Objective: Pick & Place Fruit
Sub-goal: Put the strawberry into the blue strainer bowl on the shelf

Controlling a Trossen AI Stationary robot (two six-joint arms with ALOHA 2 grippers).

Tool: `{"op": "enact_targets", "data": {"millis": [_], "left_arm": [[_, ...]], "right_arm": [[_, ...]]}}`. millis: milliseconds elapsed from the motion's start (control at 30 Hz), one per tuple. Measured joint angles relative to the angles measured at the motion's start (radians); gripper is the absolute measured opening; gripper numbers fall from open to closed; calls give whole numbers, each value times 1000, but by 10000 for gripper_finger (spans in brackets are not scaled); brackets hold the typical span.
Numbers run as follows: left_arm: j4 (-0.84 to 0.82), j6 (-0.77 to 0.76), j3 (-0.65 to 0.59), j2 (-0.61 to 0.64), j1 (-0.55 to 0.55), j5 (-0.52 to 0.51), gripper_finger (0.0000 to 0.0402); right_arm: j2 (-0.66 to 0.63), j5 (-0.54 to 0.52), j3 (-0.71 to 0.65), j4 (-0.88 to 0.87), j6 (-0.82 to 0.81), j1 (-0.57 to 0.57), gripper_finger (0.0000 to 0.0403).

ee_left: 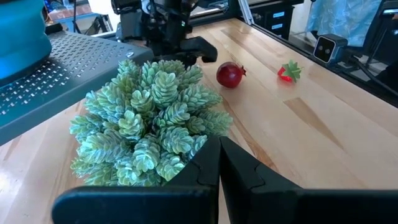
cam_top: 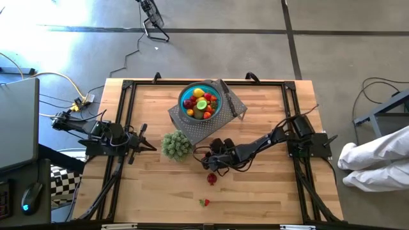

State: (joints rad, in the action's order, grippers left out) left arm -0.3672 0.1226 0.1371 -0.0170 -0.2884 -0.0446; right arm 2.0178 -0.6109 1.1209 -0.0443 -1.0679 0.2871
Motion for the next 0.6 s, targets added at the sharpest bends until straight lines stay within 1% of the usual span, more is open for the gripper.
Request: {"op": "enact_targets", "data": {"millis": [367, 467, 600], "left_arm": [[-1, 1, 0, 0, 0, 0, 2], [-1, 1, 0, 0, 0, 0, 2], [-1, 1, 0, 0, 0, 0, 2]], "right_arm": [[4, 12, 0, 4, 24, 0, 187], [-1, 45, -1, -3, 30, 0, 187], [-48, 91, -1, -19, 100, 1, 187]]}}
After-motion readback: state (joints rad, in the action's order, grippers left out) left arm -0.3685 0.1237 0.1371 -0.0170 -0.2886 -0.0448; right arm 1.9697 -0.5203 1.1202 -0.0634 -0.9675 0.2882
